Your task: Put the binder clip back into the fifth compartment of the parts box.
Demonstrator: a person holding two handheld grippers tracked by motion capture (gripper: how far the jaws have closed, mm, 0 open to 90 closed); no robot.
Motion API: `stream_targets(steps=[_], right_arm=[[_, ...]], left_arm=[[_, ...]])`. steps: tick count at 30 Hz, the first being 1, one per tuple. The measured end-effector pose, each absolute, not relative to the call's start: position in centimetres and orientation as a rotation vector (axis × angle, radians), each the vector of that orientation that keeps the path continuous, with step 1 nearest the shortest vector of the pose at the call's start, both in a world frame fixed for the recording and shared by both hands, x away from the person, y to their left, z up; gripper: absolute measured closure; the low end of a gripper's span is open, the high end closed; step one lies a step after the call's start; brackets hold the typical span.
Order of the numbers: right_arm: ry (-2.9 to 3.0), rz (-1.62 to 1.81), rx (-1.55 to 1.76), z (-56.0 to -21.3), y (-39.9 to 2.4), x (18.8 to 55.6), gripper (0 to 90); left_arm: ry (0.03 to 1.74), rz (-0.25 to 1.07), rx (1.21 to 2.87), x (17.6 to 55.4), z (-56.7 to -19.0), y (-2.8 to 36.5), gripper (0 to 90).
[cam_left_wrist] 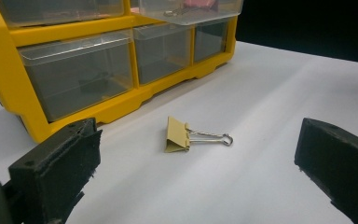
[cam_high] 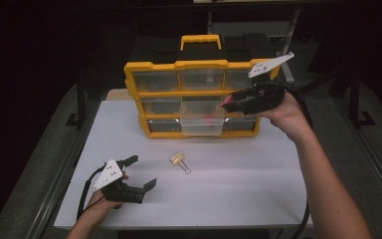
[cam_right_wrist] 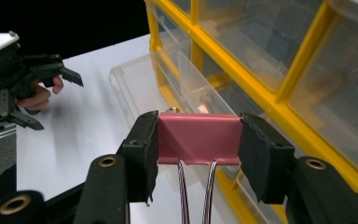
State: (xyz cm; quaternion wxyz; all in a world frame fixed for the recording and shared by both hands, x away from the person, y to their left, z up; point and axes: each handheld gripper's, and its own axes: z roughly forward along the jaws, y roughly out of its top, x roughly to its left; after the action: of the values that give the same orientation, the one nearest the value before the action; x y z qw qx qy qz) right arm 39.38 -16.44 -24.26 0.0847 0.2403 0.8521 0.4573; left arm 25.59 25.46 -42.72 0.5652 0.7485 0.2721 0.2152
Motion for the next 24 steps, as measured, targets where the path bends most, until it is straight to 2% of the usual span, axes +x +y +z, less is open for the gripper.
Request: stream_targets(steps=[24], right_arm=[[2.621,1.332,0.638,-23.6,-11.3,42.1,48.9]], left_arm=[[0.643,0.499,1.756,25.6,-42.7,25.4,0.0]])
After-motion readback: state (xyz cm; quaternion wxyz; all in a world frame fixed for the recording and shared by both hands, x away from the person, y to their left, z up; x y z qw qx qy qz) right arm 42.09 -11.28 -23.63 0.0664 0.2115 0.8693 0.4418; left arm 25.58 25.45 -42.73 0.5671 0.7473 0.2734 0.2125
